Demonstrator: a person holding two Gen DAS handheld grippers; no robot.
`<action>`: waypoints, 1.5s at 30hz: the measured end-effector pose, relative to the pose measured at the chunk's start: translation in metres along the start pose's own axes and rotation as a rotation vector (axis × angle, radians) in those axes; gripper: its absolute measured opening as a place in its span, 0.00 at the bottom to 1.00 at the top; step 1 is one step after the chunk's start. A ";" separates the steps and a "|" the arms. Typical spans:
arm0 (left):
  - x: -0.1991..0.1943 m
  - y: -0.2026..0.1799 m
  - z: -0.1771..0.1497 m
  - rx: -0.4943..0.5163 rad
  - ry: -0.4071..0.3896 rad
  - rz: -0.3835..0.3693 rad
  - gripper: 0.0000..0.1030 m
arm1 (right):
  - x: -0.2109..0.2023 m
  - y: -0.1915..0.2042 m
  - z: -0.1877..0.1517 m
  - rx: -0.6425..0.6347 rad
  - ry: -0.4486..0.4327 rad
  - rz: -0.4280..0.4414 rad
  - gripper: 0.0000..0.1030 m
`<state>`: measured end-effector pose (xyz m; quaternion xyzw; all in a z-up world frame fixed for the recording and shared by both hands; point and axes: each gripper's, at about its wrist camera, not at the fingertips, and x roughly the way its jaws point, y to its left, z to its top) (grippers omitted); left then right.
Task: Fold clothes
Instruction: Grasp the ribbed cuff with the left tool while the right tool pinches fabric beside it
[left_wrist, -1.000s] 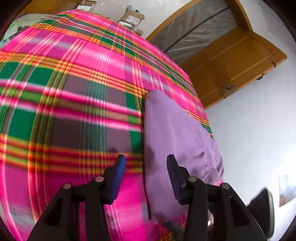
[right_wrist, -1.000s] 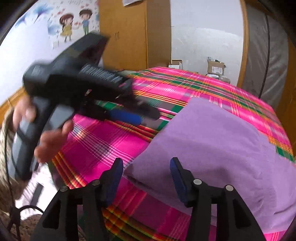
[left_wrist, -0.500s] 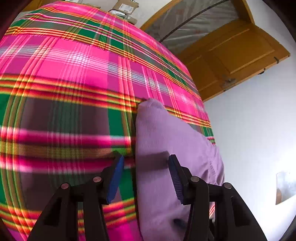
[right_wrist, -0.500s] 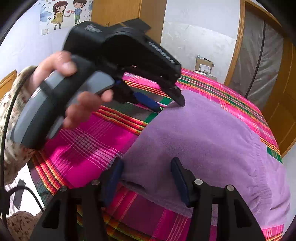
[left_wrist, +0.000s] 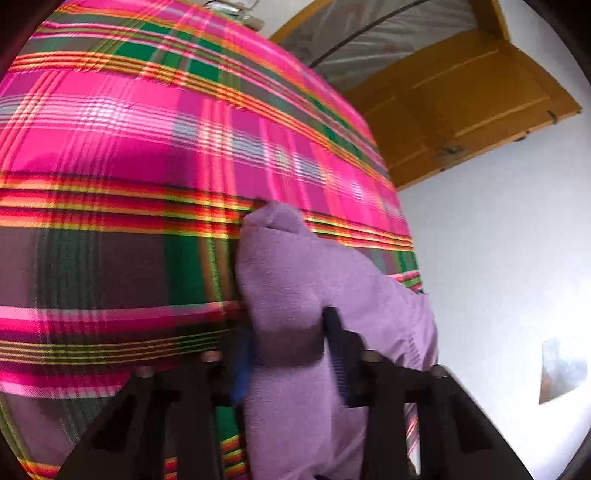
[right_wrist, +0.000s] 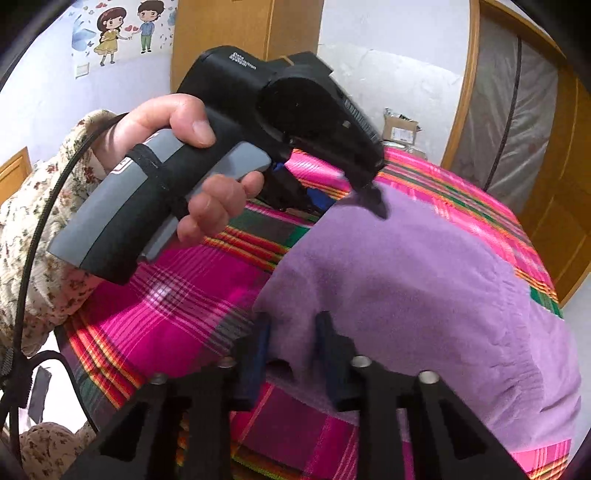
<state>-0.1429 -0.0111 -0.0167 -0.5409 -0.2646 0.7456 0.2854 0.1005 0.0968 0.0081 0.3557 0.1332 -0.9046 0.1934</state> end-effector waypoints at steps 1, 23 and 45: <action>0.000 0.001 0.001 -0.013 0.002 -0.012 0.19 | -0.001 -0.001 0.000 0.007 0.000 -0.003 0.18; -0.087 0.021 -0.007 0.018 -0.152 -0.002 0.14 | -0.034 0.058 0.040 -0.070 -0.076 0.103 0.13; -0.175 0.117 -0.034 -0.097 -0.251 0.140 0.14 | 0.012 0.119 0.069 -0.182 -0.007 0.394 0.13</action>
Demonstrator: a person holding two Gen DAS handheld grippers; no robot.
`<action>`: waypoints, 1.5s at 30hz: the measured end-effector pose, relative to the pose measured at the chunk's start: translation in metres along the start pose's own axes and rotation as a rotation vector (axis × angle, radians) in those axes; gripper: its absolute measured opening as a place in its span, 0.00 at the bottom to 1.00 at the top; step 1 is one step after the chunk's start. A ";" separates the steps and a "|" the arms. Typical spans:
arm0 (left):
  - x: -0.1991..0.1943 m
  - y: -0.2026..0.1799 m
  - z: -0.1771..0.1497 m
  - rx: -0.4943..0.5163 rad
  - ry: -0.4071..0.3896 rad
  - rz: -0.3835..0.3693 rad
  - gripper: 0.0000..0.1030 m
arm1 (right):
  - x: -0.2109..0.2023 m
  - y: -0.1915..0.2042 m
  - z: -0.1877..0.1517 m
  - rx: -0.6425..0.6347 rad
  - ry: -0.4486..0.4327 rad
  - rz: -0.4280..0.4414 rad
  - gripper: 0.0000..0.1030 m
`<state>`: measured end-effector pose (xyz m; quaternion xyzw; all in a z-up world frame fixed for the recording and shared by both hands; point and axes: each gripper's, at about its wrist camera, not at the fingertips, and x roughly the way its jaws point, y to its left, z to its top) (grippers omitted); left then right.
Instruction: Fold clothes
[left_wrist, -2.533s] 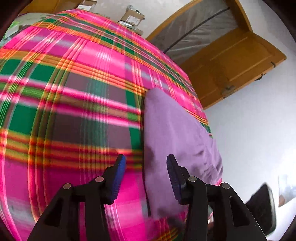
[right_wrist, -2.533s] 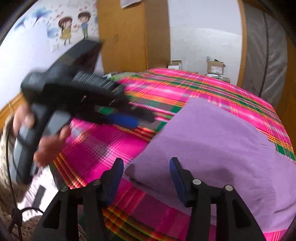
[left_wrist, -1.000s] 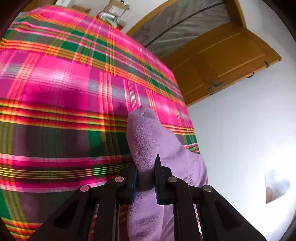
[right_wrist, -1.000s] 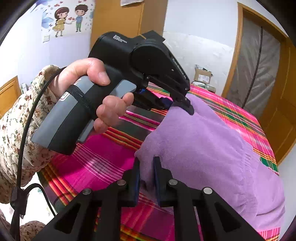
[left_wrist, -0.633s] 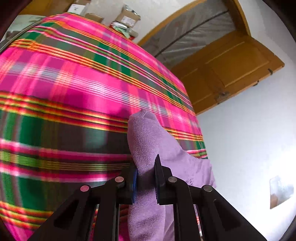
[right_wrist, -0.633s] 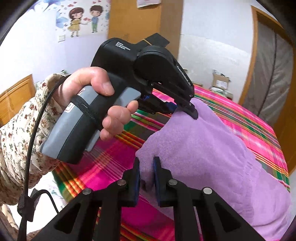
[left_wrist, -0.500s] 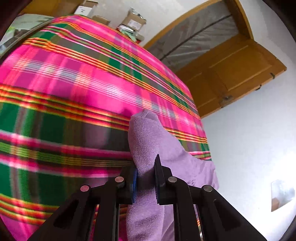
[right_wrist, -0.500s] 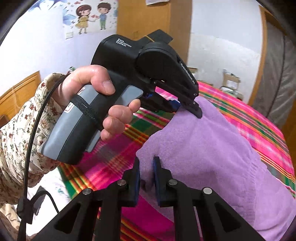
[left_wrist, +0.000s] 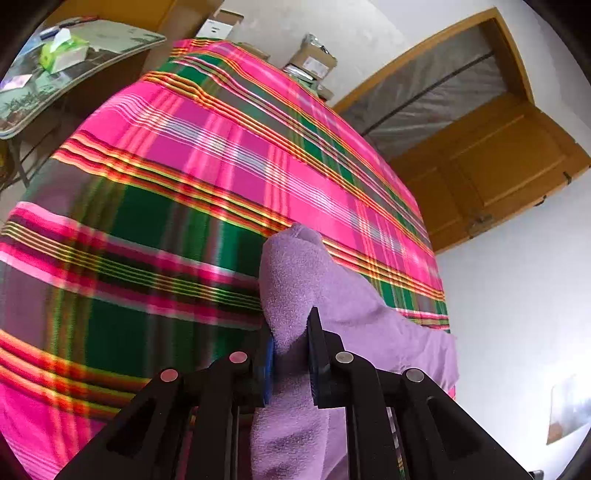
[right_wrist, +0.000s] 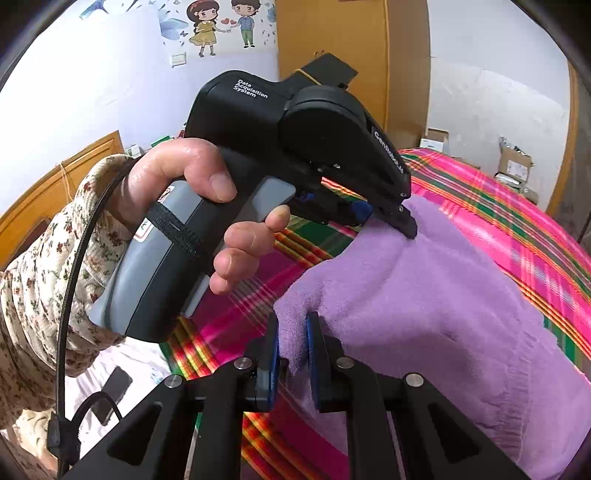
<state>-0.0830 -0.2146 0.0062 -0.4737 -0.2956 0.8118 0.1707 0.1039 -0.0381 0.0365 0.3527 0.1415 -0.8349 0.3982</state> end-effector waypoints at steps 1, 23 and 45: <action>-0.002 0.002 0.000 -0.003 -0.002 0.006 0.14 | 0.001 0.000 0.001 -0.003 0.000 0.006 0.13; -0.018 0.003 -0.014 0.025 -0.070 0.156 0.23 | 0.012 -0.054 0.015 0.118 0.031 0.164 0.22; 0.000 -0.133 -0.090 0.275 -0.076 0.053 0.30 | -0.110 -0.198 -0.111 0.448 0.016 -0.363 0.23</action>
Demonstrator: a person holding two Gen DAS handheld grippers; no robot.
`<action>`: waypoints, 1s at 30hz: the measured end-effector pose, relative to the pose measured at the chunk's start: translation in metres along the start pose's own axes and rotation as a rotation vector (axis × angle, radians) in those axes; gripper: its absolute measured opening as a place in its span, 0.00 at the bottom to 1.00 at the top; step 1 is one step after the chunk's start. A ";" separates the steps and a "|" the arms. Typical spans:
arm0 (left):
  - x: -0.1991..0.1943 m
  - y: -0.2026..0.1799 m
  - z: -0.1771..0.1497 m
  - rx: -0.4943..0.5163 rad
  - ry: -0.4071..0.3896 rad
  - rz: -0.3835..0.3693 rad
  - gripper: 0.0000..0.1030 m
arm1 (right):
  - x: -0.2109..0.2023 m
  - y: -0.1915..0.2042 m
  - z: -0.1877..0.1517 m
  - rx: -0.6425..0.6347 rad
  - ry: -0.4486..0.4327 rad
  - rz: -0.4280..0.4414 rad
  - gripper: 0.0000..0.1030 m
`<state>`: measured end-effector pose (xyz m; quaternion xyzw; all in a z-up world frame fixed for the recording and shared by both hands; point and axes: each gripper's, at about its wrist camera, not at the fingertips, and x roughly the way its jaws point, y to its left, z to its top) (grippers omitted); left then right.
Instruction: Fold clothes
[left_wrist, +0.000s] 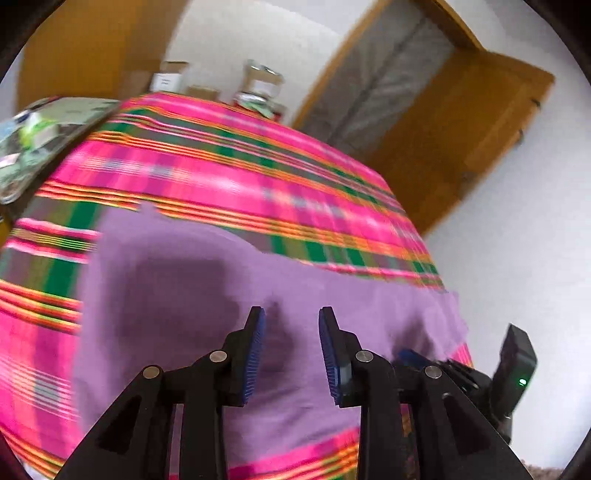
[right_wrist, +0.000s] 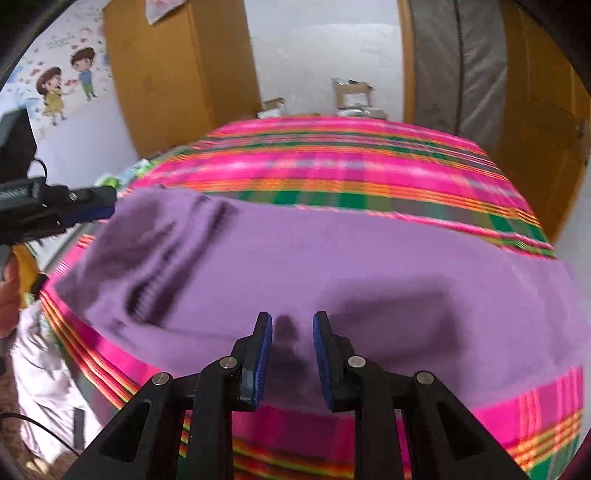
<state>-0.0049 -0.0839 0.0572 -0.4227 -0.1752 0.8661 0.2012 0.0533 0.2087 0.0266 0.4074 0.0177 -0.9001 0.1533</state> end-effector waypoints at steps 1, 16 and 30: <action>0.004 -0.007 -0.002 0.010 0.011 -0.013 0.30 | -0.002 -0.005 -0.005 0.000 0.004 -0.016 0.23; 0.085 -0.093 -0.045 0.163 0.196 -0.152 0.30 | -0.052 -0.096 -0.044 0.224 -0.048 -0.149 0.23; 0.126 -0.131 -0.063 0.230 0.296 -0.206 0.30 | -0.091 -0.243 -0.072 0.687 -0.168 -0.273 0.23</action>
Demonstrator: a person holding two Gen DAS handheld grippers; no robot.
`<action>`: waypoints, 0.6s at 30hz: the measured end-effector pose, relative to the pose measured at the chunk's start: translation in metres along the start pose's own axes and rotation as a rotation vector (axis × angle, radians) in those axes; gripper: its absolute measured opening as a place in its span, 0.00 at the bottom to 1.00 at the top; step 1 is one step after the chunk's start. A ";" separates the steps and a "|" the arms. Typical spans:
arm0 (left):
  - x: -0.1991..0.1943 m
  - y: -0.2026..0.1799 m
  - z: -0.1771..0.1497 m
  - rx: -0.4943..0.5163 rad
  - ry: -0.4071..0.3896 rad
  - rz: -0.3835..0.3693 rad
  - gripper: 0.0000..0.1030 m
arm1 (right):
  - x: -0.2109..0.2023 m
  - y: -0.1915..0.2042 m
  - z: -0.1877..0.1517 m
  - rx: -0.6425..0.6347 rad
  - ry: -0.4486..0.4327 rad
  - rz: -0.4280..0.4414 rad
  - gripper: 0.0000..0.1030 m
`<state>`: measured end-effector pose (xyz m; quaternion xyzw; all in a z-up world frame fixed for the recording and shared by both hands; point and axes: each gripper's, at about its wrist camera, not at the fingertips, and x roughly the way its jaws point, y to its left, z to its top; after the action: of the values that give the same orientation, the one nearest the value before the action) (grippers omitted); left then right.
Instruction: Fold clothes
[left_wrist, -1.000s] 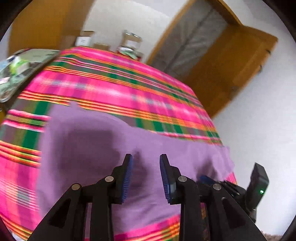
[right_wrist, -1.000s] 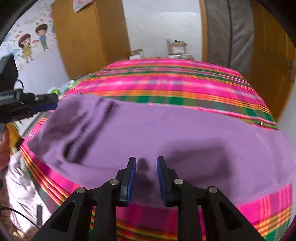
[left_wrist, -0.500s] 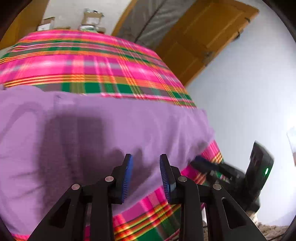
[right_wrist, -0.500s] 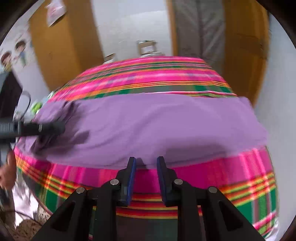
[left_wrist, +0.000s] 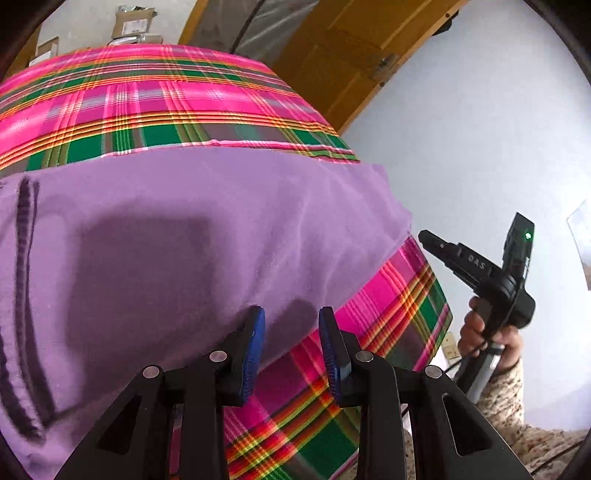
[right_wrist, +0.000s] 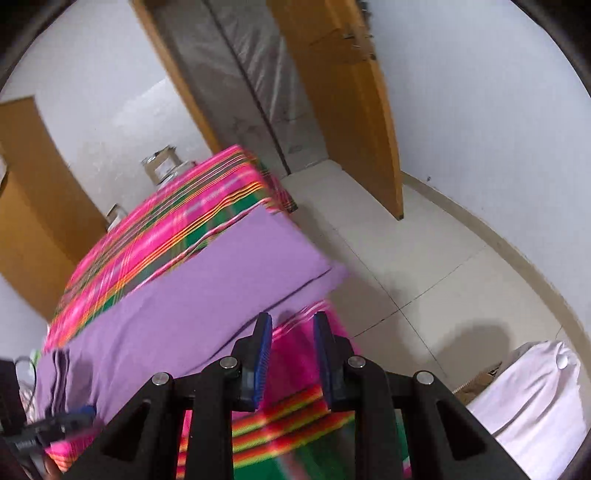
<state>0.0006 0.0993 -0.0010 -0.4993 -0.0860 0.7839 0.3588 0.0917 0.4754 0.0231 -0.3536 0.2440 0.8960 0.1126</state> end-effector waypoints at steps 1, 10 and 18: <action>0.000 -0.001 0.000 0.001 0.000 0.002 0.30 | 0.003 -0.005 0.003 0.022 0.005 0.008 0.23; 0.007 -0.003 0.001 -0.011 -0.009 -0.003 0.30 | 0.033 -0.033 0.025 0.160 0.048 0.104 0.24; 0.010 -0.004 0.003 -0.021 -0.012 -0.009 0.30 | 0.044 -0.032 0.030 0.190 0.057 0.144 0.17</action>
<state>-0.0025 0.1096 -0.0047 -0.4980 -0.0989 0.7843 0.3565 0.0547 0.5198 0.0007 -0.3484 0.3557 0.8641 0.0741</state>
